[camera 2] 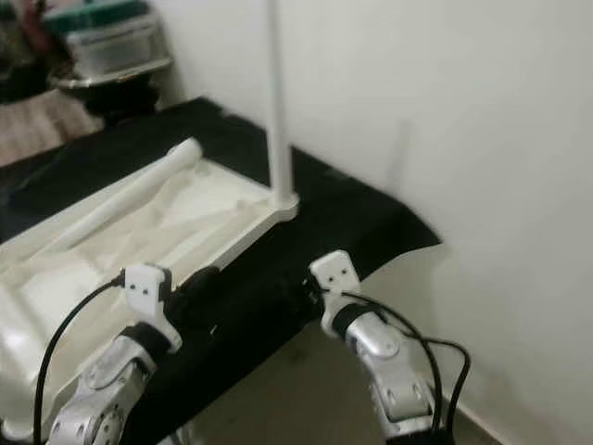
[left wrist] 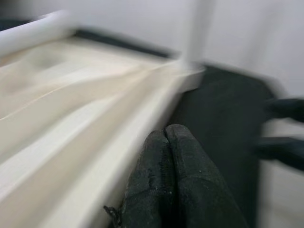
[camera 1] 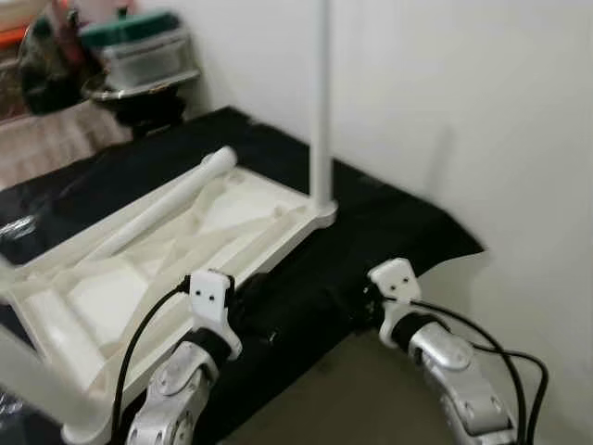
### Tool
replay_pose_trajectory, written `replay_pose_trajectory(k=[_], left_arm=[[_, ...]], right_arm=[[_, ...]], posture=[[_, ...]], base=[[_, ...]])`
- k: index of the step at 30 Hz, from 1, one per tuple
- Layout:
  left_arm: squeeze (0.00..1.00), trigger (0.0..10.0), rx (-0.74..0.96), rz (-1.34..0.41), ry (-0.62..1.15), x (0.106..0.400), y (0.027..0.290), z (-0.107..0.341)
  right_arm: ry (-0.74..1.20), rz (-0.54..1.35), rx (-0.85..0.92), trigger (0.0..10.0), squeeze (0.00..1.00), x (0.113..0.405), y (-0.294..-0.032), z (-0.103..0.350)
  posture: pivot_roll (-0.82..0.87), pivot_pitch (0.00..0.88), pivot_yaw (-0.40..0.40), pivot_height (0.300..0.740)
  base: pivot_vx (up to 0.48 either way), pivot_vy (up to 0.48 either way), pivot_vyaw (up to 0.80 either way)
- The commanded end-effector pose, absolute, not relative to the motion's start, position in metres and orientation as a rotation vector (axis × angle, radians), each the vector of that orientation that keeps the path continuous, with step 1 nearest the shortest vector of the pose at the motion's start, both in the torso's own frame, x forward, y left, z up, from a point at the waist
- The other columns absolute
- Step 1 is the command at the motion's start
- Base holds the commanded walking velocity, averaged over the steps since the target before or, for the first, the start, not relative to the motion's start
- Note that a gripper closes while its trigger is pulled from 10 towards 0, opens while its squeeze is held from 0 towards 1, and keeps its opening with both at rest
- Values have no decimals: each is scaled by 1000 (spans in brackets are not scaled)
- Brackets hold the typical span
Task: Building children table
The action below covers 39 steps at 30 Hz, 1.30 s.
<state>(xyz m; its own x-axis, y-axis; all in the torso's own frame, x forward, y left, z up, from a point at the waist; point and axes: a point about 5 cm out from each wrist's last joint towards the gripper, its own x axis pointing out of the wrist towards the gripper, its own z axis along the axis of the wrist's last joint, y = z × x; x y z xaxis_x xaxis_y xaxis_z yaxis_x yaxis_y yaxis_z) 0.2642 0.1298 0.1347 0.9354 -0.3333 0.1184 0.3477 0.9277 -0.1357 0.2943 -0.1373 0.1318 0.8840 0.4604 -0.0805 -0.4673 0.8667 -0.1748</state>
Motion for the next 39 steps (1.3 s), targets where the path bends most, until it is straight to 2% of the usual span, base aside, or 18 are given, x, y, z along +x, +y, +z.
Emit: replay_pose_trajectory(k=[1,8,11,26,39], left_arm=[[0,10000,-144,-350,-88,264,130,134],[0,10000,-136,-362,-90,265,128,135],[0,10000,-122,-386,-92,264,126,136],[0,10000,-134,-384,-92,264,126,135],[0,10000,-136,-372,-89,265,128,135]], right_arm=[[44,502,-189,10000,0,294,-135,130],[42,503,-189,10000,0,294,-135,131],[38,498,-185,10000,0,294,-136,131],[38,501,-189,10000,0,294,-136,132],[35,558,-244,10000,0,292,-131,132]], posture=[[-74,134,18,740],[-74,135,15,740],[-74,136,14,740],[-78,136,14,740],[-76,137,24,740]], base=[[0,0,800],[0,0,800],[0,-469,800],[0,-449,0],[0,0,800]])
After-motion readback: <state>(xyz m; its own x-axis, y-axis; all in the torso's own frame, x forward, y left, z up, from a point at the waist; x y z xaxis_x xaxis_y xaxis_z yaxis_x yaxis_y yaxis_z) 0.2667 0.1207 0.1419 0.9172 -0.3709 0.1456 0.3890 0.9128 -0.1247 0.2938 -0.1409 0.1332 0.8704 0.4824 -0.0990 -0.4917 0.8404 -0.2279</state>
